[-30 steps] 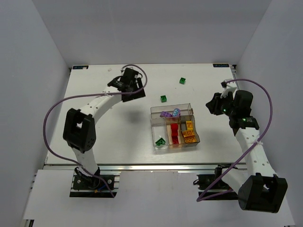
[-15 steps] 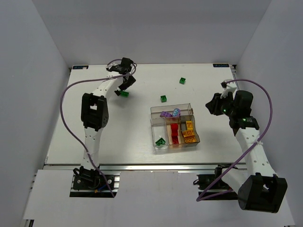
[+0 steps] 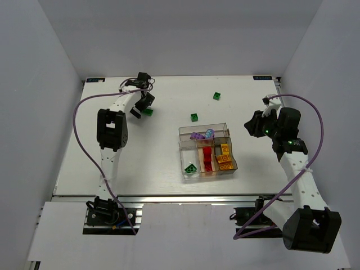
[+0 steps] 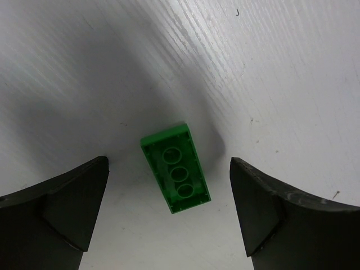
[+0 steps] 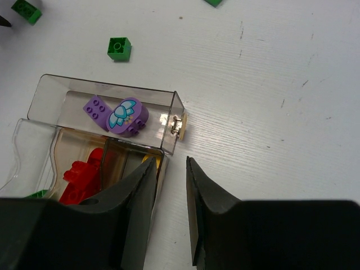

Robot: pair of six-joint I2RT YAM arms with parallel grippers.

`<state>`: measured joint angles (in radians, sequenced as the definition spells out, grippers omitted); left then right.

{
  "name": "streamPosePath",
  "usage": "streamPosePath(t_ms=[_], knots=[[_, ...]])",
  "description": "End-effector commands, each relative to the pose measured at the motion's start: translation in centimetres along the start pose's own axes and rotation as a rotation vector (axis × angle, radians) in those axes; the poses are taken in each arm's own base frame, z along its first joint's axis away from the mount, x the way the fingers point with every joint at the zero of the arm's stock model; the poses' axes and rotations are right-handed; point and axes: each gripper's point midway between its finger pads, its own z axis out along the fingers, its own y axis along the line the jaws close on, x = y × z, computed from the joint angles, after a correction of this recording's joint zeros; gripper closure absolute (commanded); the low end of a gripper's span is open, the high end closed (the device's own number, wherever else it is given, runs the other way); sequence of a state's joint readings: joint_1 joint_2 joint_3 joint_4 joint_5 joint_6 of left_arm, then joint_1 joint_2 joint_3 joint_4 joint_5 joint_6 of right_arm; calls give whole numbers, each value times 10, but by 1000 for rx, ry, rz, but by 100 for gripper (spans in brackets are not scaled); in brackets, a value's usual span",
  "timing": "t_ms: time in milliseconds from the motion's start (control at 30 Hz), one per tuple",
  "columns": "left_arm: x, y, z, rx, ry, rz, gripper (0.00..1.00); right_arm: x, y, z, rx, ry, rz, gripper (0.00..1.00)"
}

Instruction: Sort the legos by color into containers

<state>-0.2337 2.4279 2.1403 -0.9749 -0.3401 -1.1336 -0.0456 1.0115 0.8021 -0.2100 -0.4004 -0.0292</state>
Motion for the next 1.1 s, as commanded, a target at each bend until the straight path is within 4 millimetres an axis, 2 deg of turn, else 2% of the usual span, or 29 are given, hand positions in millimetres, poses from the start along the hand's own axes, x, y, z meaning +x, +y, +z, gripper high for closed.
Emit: streamPosePath(t_ms=[0,100,167,300,433,767,833,867,933,967,1000,1033,1067], knots=[[-1,-11,-5,35,15,-34,2,-9,2,-4,-4,-35,-11,66],[4,-11,0,29,33,-28,5,-9,0,-4,2,-35,-11,66],[9,-10,3,29,53,-19,13,-10,0,-5,4,-37,-11,66],[14,-1,11,4,80,3,23,-11,0,-6,3,-41,-11,66],[21,7,16,-23,105,48,29,-13,2,-7,-1,-49,-13,66],[39,49,31,-145,138,154,48,-18,8,-13,-21,-69,-17,66],[40,54,29,-155,143,171,54,-18,9,-14,-24,-72,-18,66],[44,60,32,-162,149,181,61,-19,9,-15,-24,-75,-20,66],[44,58,23,-126,162,210,68,-19,10,-15,-25,-76,-21,66],[45,57,24,-104,158,224,75,-19,10,-16,-28,-76,-21,66],[37,52,12,-62,146,261,78,-19,10,-16,-28,-76,-20,66],[40,44,1,-15,149,297,79,-19,11,-16,-31,-76,-21,66],[35,30,-8,53,119,328,84,-19,11,-16,-33,-76,-20,66]])
